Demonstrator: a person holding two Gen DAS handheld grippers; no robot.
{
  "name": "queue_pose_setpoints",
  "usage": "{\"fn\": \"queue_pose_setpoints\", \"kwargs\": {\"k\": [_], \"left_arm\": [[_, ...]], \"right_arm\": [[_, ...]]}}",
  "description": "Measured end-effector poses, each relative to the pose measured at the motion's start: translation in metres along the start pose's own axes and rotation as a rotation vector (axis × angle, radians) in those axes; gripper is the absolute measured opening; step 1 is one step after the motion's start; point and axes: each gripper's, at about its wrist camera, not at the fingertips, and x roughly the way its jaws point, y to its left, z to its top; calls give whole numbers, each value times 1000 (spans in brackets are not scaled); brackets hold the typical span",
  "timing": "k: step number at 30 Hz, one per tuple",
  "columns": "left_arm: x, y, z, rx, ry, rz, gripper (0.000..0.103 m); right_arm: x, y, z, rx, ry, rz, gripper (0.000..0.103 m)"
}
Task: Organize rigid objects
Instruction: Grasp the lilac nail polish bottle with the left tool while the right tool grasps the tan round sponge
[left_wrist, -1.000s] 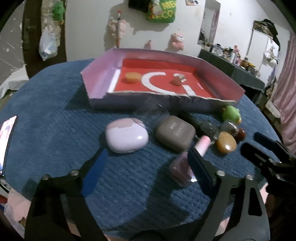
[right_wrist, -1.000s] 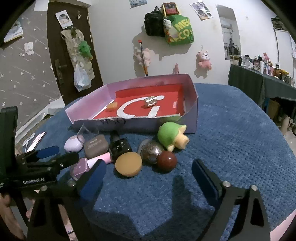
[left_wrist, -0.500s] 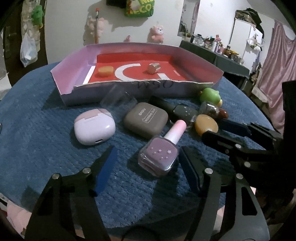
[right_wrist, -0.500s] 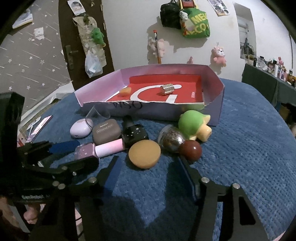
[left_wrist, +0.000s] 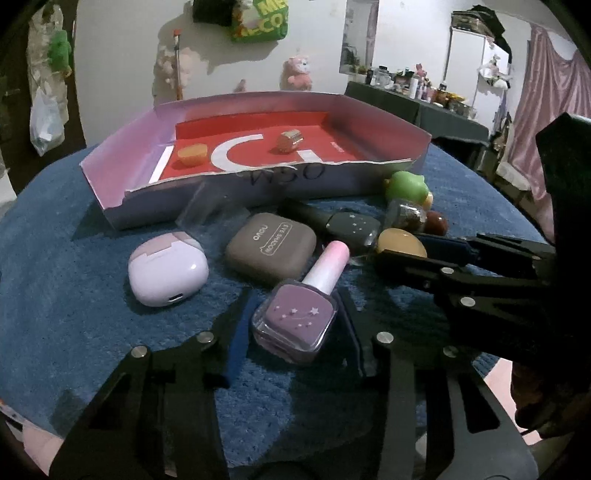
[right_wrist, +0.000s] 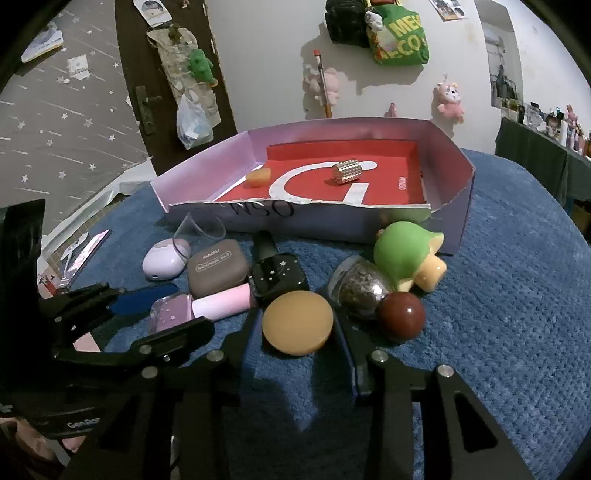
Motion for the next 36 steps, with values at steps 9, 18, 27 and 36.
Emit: {"fn": "queue_pose_setpoints", "kwargs": {"k": [9,18,27,36], "left_arm": [[-9,-1,-3,1,-8,6,41],[-34,11,2,-39,-80,8,41],[-41,16,0,-63,-99,10,41],[-43,18,-2,-68,-101,12,41]], "right_arm": [[-9,-3,0,25,-3,20,40],[-29,2,3,44,-39,62,40],[-36,9,2,34,-46,65,40],[-36,13,1,31,-45,65,40]]}}
